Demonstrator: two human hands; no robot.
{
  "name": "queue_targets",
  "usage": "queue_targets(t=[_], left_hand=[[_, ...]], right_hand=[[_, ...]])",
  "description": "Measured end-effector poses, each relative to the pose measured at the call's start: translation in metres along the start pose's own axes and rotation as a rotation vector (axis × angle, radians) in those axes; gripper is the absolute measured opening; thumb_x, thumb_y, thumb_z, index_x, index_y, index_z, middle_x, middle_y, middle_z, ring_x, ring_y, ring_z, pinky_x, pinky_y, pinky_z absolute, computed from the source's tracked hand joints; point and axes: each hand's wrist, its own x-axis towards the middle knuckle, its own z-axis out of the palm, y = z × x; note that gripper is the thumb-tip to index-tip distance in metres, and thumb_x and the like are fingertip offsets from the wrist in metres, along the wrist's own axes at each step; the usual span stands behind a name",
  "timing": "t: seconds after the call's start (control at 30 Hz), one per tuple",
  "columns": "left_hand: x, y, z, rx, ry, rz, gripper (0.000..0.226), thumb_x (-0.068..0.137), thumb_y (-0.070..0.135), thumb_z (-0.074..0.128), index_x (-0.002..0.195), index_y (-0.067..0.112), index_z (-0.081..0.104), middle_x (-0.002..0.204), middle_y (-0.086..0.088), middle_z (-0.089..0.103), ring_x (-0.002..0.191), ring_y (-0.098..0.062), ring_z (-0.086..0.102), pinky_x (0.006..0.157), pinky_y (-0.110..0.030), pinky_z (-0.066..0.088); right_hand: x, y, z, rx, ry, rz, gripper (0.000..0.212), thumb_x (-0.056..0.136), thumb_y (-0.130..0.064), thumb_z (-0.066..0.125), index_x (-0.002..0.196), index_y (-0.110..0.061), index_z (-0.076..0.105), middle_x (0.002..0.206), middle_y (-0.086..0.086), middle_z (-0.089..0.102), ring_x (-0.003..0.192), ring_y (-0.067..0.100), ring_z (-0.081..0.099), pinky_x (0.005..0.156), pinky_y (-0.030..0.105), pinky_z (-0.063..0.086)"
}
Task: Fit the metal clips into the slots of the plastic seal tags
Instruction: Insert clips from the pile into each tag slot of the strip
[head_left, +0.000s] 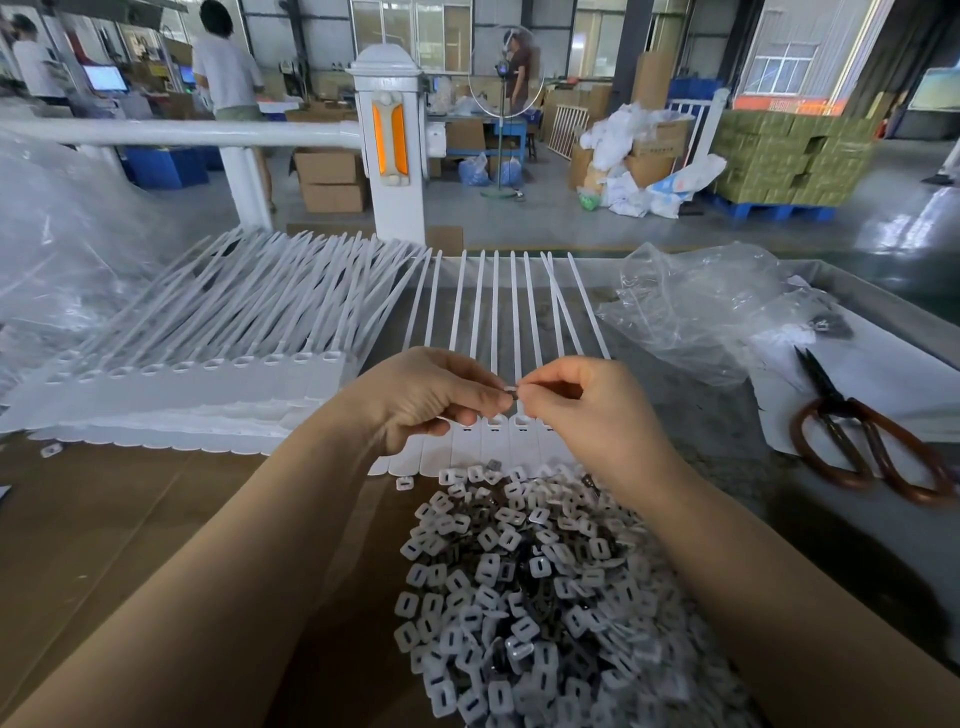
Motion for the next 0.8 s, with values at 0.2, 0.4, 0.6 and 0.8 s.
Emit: queue_targets(t=[0.2, 0.4, 0.6, 0.8], left_hand=[[-0.0004, -0.0001, -0.0012, 0.029, -0.034, 0.024, 0.03, 0.052, 0.03, 0.085, 0.079, 0.02, 0.076, 0.075, 0.002, 0.071, 0.059, -0.004, 0.056, 0.058, -0.021, 0.038], [0.0004, -0.0001, -0.0079, 0.035, -0.035, 0.079, 0.011, 0.085, 0.024, 0.072, 0.091, 0.015, 0.073, 0.077, 0.0, 0.071, 0.061, -0.006, 0.056, 0.06, -0.024, 0.037], [0.0021, -0.0001, -0.0019, 0.156, 0.004, 0.132, 0.014, 0.086, 0.024, 0.073, 0.091, 0.011, 0.072, 0.075, 0.0, 0.07, 0.065, -0.007, 0.057, 0.063, -0.024, 0.039], [0.0039, -0.0014, 0.0016, 0.168, -0.001, 0.156, 0.012, 0.089, 0.021, 0.068, 0.092, 0.009, 0.07, 0.074, 0.001, 0.068, 0.067, -0.009, 0.058, 0.062, -0.024, 0.04]], right_hand=[[0.0, -0.0014, 0.001, 0.01, -0.036, 0.035, 0.008, 0.088, -0.017, 0.067, 0.084, -0.019, 0.074, 0.075, -0.003, 0.072, 0.066, 0.004, 0.062, 0.057, 0.011, 0.046], [0.0003, -0.0012, -0.0008, 0.109, -0.101, 0.103, 0.016, 0.092, -0.015, 0.062, 0.08, -0.022, 0.07, 0.066, -0.009, 0.069, 0.055, -0.008, 0.055, 0.048, 0.01, 0.041], [0.0005, -0.0002, 0.0002, 0.1, -0.102, 0.07, 0.017, 0.092, -0.013, 0.062, 0.079, -0.021, 0.071, 0.065, -0.009, 0.069, 0.057, -0.008, 0.057, 0.052, 0.009, 0.041], [0.0024, 0.0018, 0.0004, 0.111, -0.105, 0.046, 0.017, 0.093, -0.013, 0.063, 0.081, -0.022, 0.071, 0.063, -0.012, 0.069, 0.057, -0.008, 0.057, 0.052, 0.007, 0.04]])
